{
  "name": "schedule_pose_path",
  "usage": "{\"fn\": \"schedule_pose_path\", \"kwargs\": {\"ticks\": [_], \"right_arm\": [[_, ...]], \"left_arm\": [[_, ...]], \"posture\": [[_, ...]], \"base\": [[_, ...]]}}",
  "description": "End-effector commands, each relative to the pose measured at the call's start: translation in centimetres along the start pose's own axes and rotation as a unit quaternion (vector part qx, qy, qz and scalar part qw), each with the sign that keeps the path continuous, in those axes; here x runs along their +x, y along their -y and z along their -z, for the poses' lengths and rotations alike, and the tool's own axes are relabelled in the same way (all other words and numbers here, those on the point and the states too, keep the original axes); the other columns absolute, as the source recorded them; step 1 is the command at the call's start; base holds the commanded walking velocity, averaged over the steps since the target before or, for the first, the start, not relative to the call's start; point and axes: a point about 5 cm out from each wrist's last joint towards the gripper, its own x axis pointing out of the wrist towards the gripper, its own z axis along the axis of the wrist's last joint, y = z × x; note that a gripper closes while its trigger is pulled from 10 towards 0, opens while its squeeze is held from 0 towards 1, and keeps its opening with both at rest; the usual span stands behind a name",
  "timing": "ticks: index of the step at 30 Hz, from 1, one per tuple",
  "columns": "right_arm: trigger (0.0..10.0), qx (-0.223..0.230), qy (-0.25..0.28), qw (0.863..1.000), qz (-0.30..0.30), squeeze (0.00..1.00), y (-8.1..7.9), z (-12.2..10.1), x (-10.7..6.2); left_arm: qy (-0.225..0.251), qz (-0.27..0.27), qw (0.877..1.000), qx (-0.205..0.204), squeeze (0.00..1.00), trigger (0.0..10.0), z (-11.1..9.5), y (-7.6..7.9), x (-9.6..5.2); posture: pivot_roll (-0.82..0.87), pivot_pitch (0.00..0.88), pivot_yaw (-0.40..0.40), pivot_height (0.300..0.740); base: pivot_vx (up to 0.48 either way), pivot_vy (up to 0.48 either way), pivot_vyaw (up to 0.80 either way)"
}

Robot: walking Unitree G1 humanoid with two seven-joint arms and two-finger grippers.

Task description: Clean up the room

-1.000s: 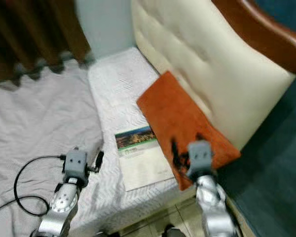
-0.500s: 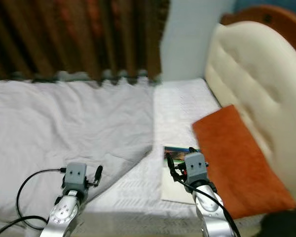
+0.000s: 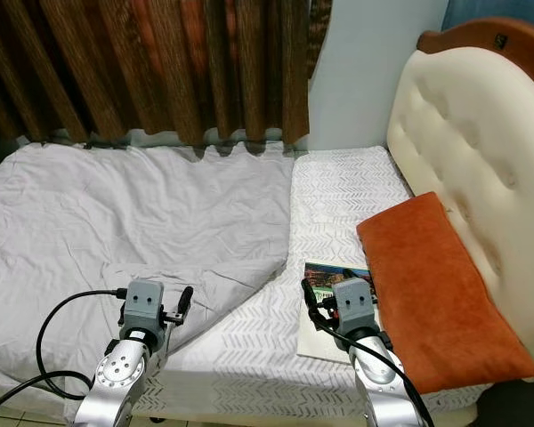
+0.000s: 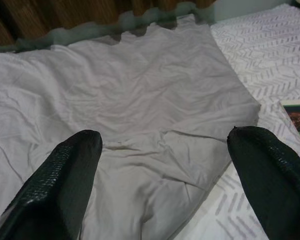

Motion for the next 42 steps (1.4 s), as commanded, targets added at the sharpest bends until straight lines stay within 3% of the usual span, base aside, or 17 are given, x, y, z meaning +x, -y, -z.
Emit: {"fn": "schedule_pose_path", "kwargs": {"ticks": [1,7,15,29,36,42], "right_arm": [[10.0,-0.004,-0.002,1.0,0.001,0.0,0.1,0.2,-0.1],[10.0,-0.006,-0.001,1.0,0.001,0.0,0.2,0.1,-0.1],[10.0,-0.009,0.01,1.0,-0.004,0.0,0.1,-0.2,-0.2],[10.0,-0.015,0.012,1.0,-0.006,0.0,0.1,-0.2,-0.4],[10.0,-0.015,0.01,1.0,-0.008,0.0,0.1,-0.1,-0.5],[10.0,-0.015,0.01,1.0,-0.016,0.0,-0.1,-0.2,-0.4]], "left_arm": [[0.001,0.001,1.0,0.006,0.0,10.0,-0.2,-0.1,0.3],[0.001,0.005,1.0,0.016,0.0,10.0,-0.2,0.0,0.4],[0.007,0.037,0.999,-0.005,0.0,10.0,-0.3,0.9,0.5],[0.0,0.037,0.999,-0.022,0.0,10.0,0.0,0.5,0.6],[0.011,0.023,1.0,-0.019,0.0,10.0,-0.2,0.2,0.5],[0.025,0.024,0.998,-0.049,0.0,10.0,-0.8,0.4,0.7]], "posture": [[-0.05,0.0,0.041,0.74],[-0.06,0.0,0.04,0.74],[-0.06,0.0,0.038,0.74],[-0.07,0.0,0.045,0.74],[-0.07,0.0,0.038,0.74],[-0.07,0.0,0.036,0.74]], "base": [[0.0,0.0,0.0],[0.0,0.0,0.0],[0.0,-0.479,0.26],[0.017,-0.451,0.0],[0.0,0.0,0.0],[0.376,0.0,0.0]]}}
